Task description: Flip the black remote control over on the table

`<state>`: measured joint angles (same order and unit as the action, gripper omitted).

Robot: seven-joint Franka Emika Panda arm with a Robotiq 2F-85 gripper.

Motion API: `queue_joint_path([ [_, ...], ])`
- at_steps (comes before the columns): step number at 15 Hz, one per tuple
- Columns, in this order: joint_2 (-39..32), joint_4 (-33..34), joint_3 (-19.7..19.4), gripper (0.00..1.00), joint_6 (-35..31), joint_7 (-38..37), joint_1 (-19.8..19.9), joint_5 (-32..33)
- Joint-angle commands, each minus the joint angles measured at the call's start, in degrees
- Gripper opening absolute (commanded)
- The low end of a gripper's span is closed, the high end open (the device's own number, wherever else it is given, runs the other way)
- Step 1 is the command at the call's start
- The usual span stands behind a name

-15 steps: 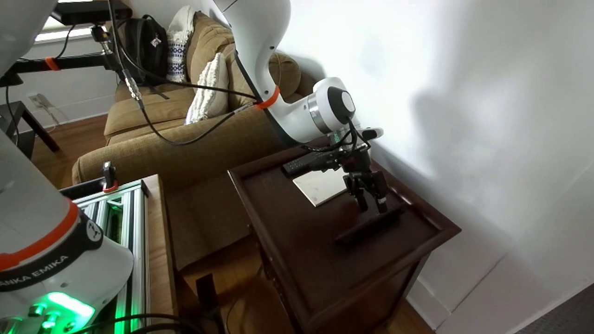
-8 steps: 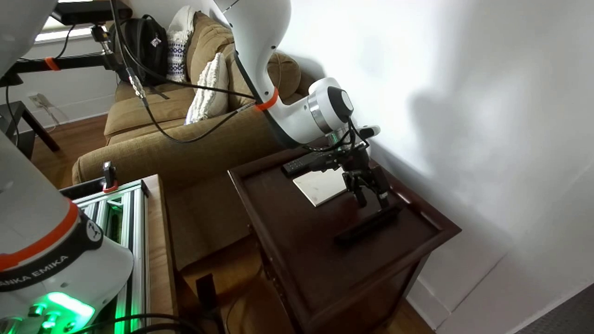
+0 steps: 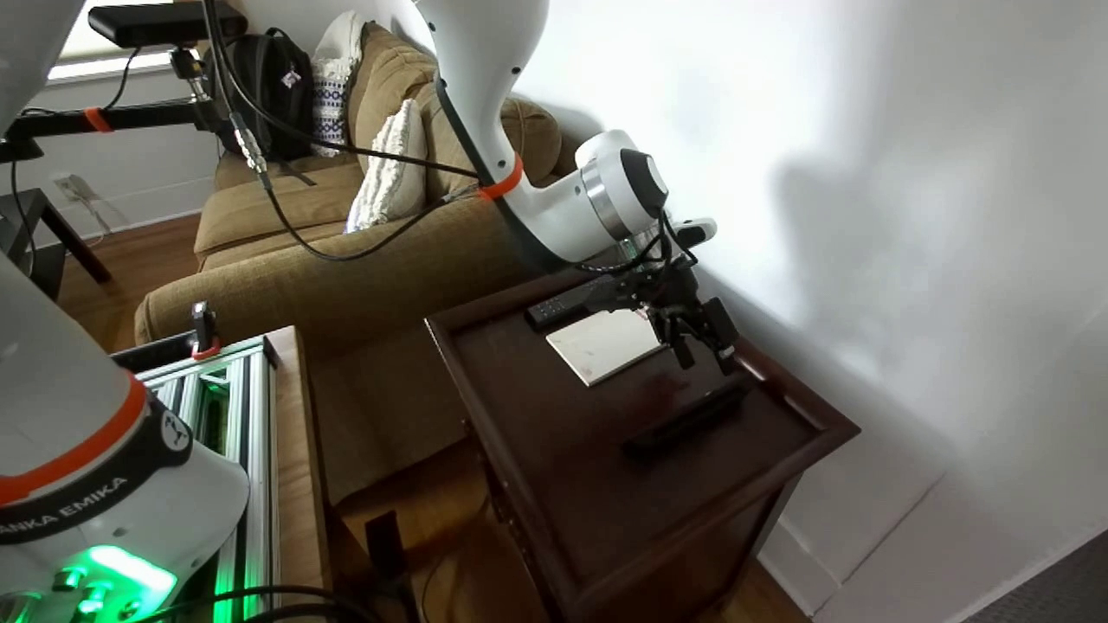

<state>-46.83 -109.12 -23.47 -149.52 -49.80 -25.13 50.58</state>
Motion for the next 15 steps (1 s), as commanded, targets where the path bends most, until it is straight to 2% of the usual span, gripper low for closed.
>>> queue_joint_path([
  [1, 8.04, -7.93, 3.92, 1.0, -9.1, 1.82, 7.57, 2.65],
  [4, 10.9, -13.28, 5.43, 1.0, -18.87, 8.64, 13.2, -0.42],
  [6, 12.58, -16.51, 8.31, 1.0, -24.59, 12.98, 18.61, -1.62],
  [8, 14.39, -19.77, 12.58, 1.0, -29.15, 17.14, 24.9, -2.62],
  [11, 15.29, -22.73, 19.94, 1.0, -30.69, 21.87, 34.81, -4.02],
  [12, 16.1, -24.82, 20.05, 1.0, -31.04, 28.91, 34.67, -11.86],
  [13, 15.83, -25.12, 21.72, 1.0, -31.04, 31.94, 36.88, -14.99],
  [15, 16.8, -25.97, 23.56, 1.0, -30.02, 39.03, 38.67, -22.42],
])
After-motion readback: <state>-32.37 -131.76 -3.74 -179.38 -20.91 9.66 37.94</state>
